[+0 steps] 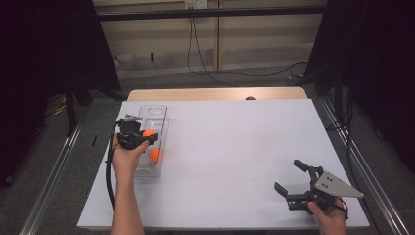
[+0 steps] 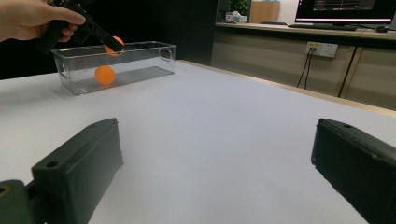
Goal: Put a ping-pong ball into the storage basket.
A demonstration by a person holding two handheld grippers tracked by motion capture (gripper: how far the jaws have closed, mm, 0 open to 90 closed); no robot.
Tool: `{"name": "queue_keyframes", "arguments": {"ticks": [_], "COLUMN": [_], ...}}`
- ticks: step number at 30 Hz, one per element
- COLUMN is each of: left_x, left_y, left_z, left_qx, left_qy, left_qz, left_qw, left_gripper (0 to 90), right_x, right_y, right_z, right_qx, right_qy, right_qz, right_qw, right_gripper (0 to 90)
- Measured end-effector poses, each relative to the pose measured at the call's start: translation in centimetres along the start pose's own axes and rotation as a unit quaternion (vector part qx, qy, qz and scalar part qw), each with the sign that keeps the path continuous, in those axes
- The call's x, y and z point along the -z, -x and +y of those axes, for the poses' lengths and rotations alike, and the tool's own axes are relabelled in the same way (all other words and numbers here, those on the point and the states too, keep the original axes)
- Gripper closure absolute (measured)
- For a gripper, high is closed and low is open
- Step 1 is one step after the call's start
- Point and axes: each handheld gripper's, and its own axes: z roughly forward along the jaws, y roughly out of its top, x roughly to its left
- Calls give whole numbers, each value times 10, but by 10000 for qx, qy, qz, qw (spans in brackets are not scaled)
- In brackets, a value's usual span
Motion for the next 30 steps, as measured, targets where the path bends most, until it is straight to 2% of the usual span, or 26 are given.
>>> {"name": "queue_keyframes", "arguments": {"ticks": [8, 11, 17, 22, 30], "left_x": [0, 0, 2, 6, 9], "left_y": [1, 1, 1, 2, 3], "left_z": [0, 1, 1, 2, 2], "left_qx": [16, 37, 138, 138, 140], "left_qy": [14, 53, 135, 268, 334], "left_qz": [22, 60, -23, -10, -64], "left_qw": [10000, 10000, 9998, 9995, 9993], "left_gripper": [493, 454, 416, 382, 329], "right_x": [0, 0, 0, 0, 0], "right_y": [0, 0, 0, 0, 0], "right_z": [0, 0, 0, 0, 0], "right_qx": [-7, -9, -5, -16, -15], "right_qy": [4, 4, 6, 8, 10], "right_qz": [5, 6, 6, -3, -7], "right_qw": [10000, 10000, 10000, 10000, 10000], "right_gripper": [13, 12, 13, 13, 13]}}
